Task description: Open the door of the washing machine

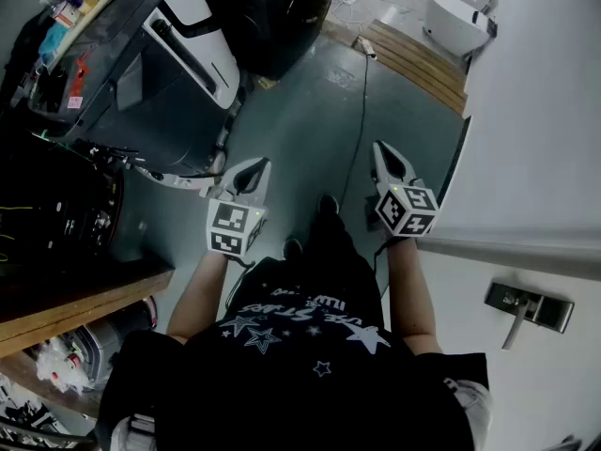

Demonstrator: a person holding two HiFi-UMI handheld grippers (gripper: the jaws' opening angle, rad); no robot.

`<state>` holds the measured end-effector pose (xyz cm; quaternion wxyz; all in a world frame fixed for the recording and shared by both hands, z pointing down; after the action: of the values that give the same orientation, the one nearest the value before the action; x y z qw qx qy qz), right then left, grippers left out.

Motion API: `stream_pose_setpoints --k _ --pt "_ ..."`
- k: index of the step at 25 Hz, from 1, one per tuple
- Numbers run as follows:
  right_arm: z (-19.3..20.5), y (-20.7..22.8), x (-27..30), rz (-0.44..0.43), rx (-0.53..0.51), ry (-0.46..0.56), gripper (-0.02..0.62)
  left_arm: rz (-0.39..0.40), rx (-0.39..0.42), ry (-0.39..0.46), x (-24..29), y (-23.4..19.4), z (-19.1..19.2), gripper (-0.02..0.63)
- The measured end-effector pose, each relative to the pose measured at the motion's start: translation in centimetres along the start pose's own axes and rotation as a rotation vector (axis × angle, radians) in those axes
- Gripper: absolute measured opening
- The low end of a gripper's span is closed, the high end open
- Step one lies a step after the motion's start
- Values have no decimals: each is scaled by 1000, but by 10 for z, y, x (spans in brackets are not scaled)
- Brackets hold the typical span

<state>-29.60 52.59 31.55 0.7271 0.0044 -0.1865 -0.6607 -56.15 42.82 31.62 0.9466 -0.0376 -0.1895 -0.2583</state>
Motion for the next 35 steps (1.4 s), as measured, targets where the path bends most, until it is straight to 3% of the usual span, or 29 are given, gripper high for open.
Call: stream_pose_setpoints --k 17,21,23,24,29,35 --pt "8 -14 -20 36 -13 -8 3 44 -78 -9 -4 4 14 11" --pt "1 -10 -15 28 -17 33 5 52 -95 -9 3 3 12 11" --pt "-2 -9 -5 3 -19 31 183 54 -107 -15 10 1 13 11" --pt "-3 -7 0 -8 -20 25 220 54 -112 -22 14 0 14 11" --pt "0 21 29 -9 3 -29 275 39 -124 -68 46 -10 12 11" --pt "-3 111 87 -19 65 -70 293 12 -117 -126 137 -11 -7 11"
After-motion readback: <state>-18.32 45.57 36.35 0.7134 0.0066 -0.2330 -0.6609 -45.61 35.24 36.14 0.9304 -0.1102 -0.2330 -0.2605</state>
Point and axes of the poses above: the fingertips, and each gripper's own axes: x forward along the fingers, y to its right, z out of its underside, the point moved 6 cm from there along -x, backward along the fingers, and after that the axes turned 2 degrees about -x, right-handed, at the moved point
